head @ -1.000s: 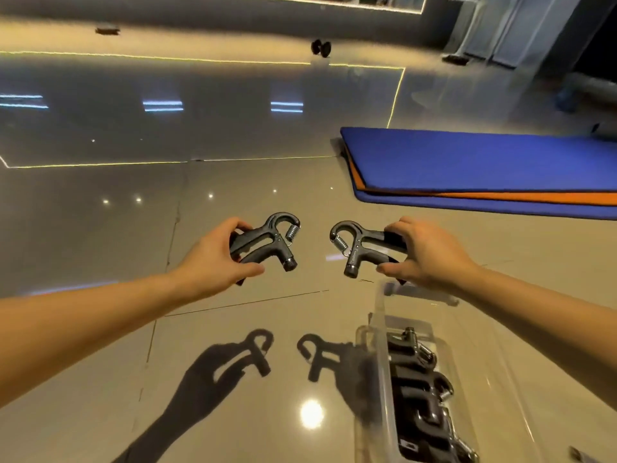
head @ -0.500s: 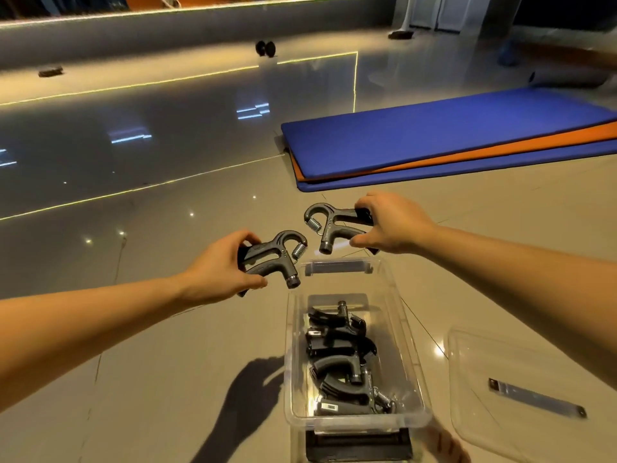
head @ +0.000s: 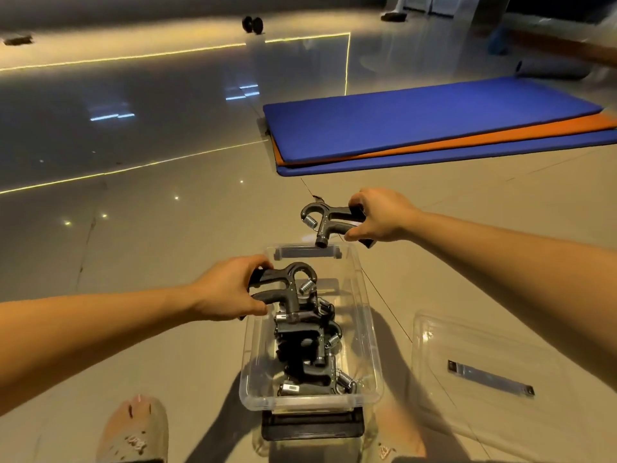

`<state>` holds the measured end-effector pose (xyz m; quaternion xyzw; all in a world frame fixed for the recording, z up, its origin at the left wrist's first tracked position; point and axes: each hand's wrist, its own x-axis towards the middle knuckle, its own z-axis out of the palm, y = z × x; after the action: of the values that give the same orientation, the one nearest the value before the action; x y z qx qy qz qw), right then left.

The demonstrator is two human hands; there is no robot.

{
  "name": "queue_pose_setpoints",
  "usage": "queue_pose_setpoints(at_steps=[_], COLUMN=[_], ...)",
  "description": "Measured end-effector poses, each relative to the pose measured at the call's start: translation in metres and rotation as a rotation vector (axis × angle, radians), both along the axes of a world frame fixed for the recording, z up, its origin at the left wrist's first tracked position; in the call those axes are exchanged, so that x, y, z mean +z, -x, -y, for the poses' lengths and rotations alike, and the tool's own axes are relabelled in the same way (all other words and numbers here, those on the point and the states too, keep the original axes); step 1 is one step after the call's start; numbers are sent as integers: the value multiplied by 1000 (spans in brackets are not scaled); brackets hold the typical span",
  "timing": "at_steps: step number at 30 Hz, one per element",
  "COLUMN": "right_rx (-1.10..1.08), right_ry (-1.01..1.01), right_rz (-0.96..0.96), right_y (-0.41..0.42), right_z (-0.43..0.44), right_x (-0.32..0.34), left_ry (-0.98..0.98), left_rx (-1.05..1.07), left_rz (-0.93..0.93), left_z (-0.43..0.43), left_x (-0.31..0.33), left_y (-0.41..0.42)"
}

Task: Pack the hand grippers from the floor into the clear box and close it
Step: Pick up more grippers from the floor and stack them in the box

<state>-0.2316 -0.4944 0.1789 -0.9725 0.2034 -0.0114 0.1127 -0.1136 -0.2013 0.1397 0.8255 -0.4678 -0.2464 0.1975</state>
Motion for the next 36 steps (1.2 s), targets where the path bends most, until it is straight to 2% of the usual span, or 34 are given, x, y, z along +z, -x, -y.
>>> queue_pose_setpoints(at_steps=[6, 16, 19, 23, 29, 36], right_rx=[-23, -208, -222, -209, -210, -214], right_ry=[-5, -83, -78, -71, -85, -72], right_rz=[-14, -1, -2, -11, 5, -18], right_y=[-9, 36, 42, 42, 38, 40], right_z=[13, 6, 8, 11, 13, 15], right_x=[-1, -75, -82, -85, -89, -94], left_ry=[-16, 23, -38, -170, -336, -371], left_rx=[-102, -286, -350, -343, -360, -374], left_rz=[-120, 10, 95, 33, 83, 125], left_z=[12, 57, 72, 79, 89, 94], left_x=[-25, -75, -89, -109, -134, -152], left_y=[-8, -3, -2, -7, -2, 6])
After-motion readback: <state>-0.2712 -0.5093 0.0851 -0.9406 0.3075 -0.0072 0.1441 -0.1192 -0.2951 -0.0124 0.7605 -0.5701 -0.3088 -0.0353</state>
